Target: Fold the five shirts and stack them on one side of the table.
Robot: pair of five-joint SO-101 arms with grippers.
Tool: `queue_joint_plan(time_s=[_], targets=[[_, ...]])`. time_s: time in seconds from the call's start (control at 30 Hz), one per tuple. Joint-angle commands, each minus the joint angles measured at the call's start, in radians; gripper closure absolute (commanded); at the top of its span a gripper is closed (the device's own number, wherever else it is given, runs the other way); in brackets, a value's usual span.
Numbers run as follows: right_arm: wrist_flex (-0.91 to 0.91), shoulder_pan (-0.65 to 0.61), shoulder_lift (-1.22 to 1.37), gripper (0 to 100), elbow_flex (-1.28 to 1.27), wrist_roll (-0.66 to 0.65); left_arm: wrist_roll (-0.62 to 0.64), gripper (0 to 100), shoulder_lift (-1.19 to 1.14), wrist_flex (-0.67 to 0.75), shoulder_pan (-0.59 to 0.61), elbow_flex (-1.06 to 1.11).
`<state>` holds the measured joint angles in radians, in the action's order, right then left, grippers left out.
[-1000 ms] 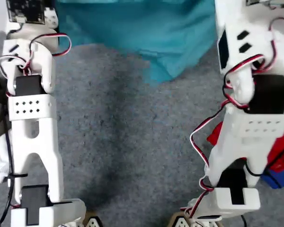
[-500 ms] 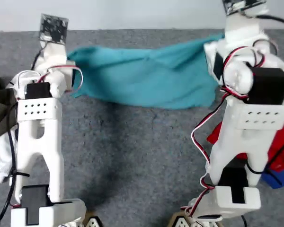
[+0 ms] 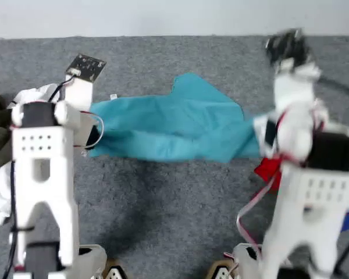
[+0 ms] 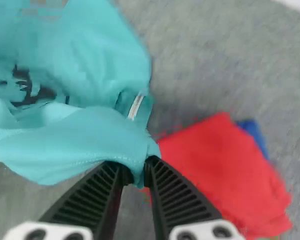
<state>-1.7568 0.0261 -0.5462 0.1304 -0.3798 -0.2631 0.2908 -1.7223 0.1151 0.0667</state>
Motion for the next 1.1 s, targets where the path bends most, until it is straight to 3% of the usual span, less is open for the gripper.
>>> queue_joint_plan(time_s=[0.0,0.13,0.3,0.57,0.83,1.07], targets=[[-0.039,-0.005,-0.239,98.9,-0.250,-0.025,-0.008,99,0.190,-0.032,-0.005,0.024],[-0.041,-0.001,-0.458,98.9,-0.427,-0.068,-0.032,99,0.377,-0.032,-0.011,0.229],[-0.042,-0.005,-0.728,98.9,-0.462,-0.083,-0.126,99,0.623,-0.032,-0.005,0.461],[-0.042,-0.001,-0.963,98.9,-0.457,-0.081,-0.150,99,0.907,-0.034,-0.005,0.527],[0.010,-0.007,-0.783,98.9,-0.618,-0.089,-0.192,99,0.812,-0.015,-0.005,0.628],[0.392,-0.008,-0.429,98.8,-0.764,-0.167,-0.210,99,0.508,0.091,-0.005,0.670]])
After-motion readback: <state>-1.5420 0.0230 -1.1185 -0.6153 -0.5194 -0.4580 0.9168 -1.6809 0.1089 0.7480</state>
